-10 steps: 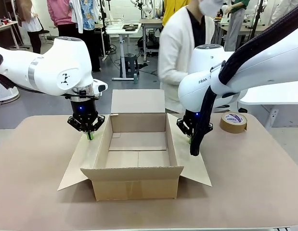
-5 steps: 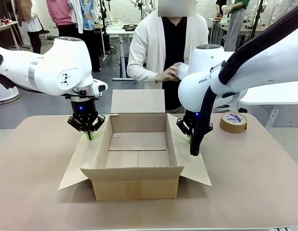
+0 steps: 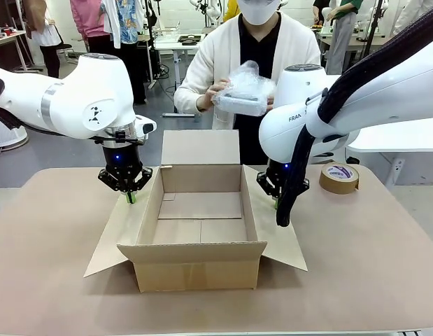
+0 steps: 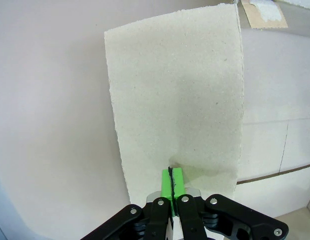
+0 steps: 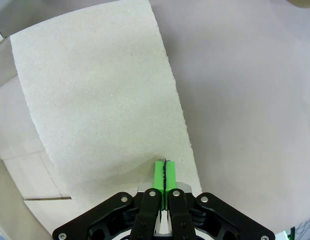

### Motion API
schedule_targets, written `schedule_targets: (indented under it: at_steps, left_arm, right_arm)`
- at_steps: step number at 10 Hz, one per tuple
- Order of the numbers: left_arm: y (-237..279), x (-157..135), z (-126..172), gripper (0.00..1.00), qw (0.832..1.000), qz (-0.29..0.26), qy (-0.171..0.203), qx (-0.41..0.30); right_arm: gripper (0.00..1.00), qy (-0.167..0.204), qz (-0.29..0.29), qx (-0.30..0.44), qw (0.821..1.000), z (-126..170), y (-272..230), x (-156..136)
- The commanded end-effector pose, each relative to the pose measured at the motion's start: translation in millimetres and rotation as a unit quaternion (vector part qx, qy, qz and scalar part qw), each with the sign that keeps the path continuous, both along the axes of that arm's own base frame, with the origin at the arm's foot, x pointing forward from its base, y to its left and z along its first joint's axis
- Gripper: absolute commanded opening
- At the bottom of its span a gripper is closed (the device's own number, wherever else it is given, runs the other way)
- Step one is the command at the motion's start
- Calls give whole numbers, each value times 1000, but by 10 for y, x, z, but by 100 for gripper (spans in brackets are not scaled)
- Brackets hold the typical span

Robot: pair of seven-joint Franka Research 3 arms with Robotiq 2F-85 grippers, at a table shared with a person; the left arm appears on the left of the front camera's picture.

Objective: Wrap the clocks to prevent damage.
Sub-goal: Once the human has placed the objects inside and stepped back, release both hands from the side flaps of the Package Box.

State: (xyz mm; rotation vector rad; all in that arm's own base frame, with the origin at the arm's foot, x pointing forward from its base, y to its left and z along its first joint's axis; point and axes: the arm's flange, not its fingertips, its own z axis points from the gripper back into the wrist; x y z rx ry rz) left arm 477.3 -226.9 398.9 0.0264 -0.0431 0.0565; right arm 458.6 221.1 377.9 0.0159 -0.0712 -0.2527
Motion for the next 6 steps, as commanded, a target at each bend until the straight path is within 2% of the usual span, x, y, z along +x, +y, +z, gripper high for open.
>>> schedule_targets:
  at_steps: [1, 6]
  left_arm:
    - [-2, 2, -12, 0, 1000, -3, -1, 5]
    - [-2, 2, -12, 0, 1000, -3, -1, 5]
  right_arm:
    - [1, -1, -3, 1, 1000, -3, 15, -8]
    - [1, -1, -3, 1, 1000, -3, 15, -8]
